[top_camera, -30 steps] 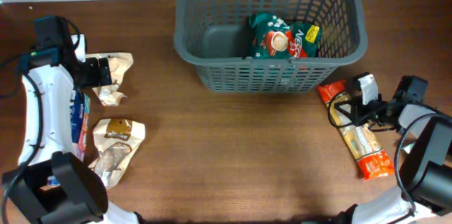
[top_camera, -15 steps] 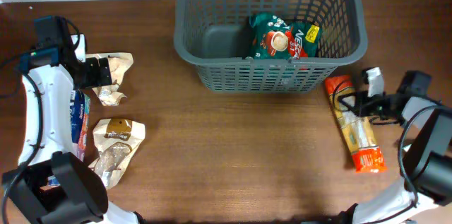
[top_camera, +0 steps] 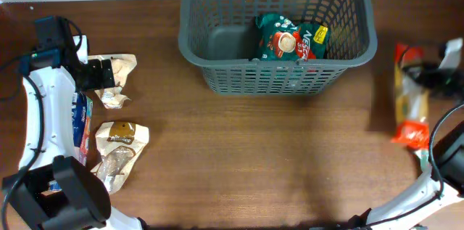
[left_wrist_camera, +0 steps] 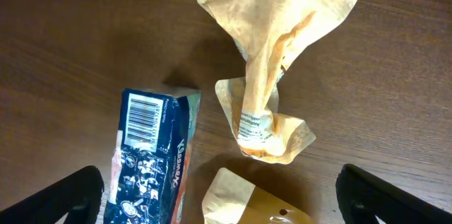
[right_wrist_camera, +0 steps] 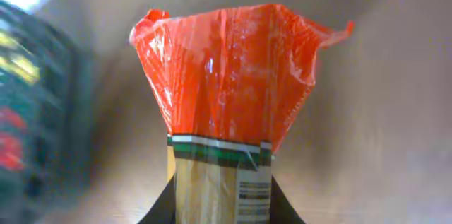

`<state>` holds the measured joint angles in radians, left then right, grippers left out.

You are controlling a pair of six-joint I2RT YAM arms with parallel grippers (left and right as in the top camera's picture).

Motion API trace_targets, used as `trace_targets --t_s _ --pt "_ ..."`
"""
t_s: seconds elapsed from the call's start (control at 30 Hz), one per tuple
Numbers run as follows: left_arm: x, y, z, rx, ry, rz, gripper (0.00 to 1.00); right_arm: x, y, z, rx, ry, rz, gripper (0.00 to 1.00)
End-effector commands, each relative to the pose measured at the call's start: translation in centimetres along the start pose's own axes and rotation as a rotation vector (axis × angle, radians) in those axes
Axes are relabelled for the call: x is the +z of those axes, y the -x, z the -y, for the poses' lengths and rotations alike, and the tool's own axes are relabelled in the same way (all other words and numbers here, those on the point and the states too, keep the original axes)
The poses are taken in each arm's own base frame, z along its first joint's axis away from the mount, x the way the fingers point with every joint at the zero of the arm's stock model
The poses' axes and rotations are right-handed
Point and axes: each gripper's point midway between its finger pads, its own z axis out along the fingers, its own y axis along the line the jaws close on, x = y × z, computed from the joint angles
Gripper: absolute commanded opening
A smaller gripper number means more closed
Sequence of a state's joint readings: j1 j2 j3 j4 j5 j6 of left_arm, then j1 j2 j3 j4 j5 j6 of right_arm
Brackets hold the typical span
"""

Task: Pack container
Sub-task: 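Lift the spaghetti pack with the right gripper toward the basket, then lower the spaghetti pack into the basket and open the right gripper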

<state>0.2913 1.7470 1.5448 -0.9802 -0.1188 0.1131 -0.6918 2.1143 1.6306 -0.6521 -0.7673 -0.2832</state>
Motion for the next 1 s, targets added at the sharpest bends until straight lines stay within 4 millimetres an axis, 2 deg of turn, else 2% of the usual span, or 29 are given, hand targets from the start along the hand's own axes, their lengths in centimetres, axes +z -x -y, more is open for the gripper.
trace_targets --t_s 0.0,0.07,0.13,0.27,0.37,0.47,0.6,0.77,0.83,0.97 --pt "0.1 0.1 0.1 0.012 -0.016 0.002 1.00 -4.1 9.2 -8.9 -0.171 0.168 0.160 0.03" --pt "0.1 0.2 0.3 0.012 -0.025 0.003 0.99 -6.1 12.3 -13.0 -0.254 0.185 0.193 0.03" --pt "0.1 0.2 0.3 0.012 -0.025 0.003 0.99 -7.8 14.6 -16.7 -0.334 0.201 0.231 0.03" --pt "0.1 0.2 0.3 0.012 -0.024 0.003 1.00 -12.1 18.0 -26.0 -0.532 0.249 0.337 0.03" --pt "0.1 0.2 0.3 0.012 -0.027 0.003 1.00 -14.9 18.8 -32.6 -0.654 0.331 0.413 0.03" --pt "0.1 0.2 0.3 0.012 -0.028 0.004 1.00 -16.6 18.0 -38.8 -0.771 0.431 0.457 0.03" --pt "0.1 0.2 0.3 0.012 -0.028 0.004 1.00 -15.8 15.4 -45.1 -0.849 0.571 0.430 0.03" --pt "0.1 0.2 0.3 0.013 -0.027 0.003 1.00 -12.5 11.0 -50.5 -0.911 0.706 0.331 0.03" --pt "0.1 0.2 0.3 0.012 -0.027 0.004 1.00 -10.3 9.1 -51.8 -0.956 0.715 0.289 0.03" --pt "0.1 0.2 0.3 0.025 -0.027 0.003 1.00 -7.4 7.2 -52.6 -1.028 0.702 0.250 0.03"
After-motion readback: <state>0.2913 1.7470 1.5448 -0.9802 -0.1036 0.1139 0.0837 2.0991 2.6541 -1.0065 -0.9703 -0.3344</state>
